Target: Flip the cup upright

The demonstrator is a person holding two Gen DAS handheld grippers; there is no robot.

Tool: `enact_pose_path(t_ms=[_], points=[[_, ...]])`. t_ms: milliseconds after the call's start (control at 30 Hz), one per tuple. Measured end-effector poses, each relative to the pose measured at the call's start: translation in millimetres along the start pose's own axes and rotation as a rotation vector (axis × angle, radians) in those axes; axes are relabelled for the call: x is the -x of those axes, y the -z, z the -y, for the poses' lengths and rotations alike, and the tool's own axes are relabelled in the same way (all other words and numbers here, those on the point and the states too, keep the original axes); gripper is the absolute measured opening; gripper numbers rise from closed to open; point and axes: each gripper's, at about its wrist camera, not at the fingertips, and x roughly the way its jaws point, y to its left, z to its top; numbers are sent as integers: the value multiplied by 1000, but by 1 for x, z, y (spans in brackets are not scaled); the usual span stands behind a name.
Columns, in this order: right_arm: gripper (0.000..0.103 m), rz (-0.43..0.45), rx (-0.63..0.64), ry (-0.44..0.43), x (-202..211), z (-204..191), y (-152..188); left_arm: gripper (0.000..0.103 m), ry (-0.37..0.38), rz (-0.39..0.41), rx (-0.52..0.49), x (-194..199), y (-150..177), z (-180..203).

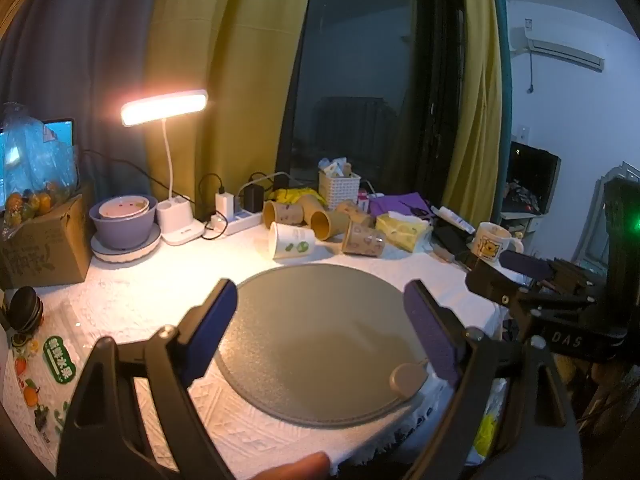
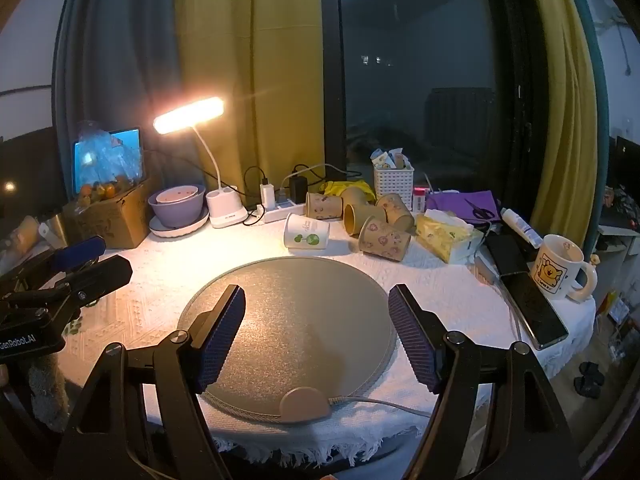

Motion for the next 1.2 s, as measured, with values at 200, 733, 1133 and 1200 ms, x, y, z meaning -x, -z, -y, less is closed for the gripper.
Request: enact_pose_path(t_ms=[200, 733, 1133, 1200], points=[[77, 2, 1, 0, 1, -1, 1, 86, 3, -5, 0, -3, 0, -1], [77, 1, 2, 2, 1, -3, 0, 86, 0, 0, -1, 0, 0, 0], [77, 3, 3, 2, 1, -5, -1, 86, 1, 0, 0, 0, 0, 0], [77, 4, 3, 1, 1, -5, -1, 86, 5, 1, 1, 0, 1, 0]])
